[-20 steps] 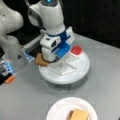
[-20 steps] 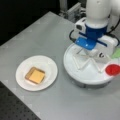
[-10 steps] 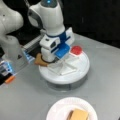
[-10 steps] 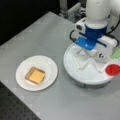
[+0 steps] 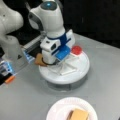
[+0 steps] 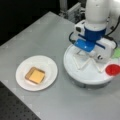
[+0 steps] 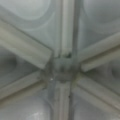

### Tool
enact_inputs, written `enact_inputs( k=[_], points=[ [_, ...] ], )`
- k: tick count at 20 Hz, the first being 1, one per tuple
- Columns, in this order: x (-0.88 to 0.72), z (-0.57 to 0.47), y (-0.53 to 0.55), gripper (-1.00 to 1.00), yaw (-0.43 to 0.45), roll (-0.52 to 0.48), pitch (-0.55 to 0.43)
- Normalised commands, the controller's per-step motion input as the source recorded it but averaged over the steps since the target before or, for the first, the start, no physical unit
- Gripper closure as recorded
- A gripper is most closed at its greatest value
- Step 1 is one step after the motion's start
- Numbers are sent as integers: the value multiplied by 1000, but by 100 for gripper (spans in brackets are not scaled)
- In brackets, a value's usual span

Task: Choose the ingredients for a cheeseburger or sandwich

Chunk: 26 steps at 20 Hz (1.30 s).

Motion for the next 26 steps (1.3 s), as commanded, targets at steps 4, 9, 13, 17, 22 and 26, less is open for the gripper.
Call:
enact_inputs(
  k=[4,9,13,17,22,26],
  points=[
    [-23,-112,70,-100,71,-110,-111],
    [-52,-91,71,-100,79,-125,-115],
    [-75,-142,67,-100,82,-134,-138],
    [-127,-189,62,-100,81,-139,-148],
    [-167,-214,65,-100,82,-146,-166],
    [-171,-153,78,-100,113,-134,-140]
  ],
)
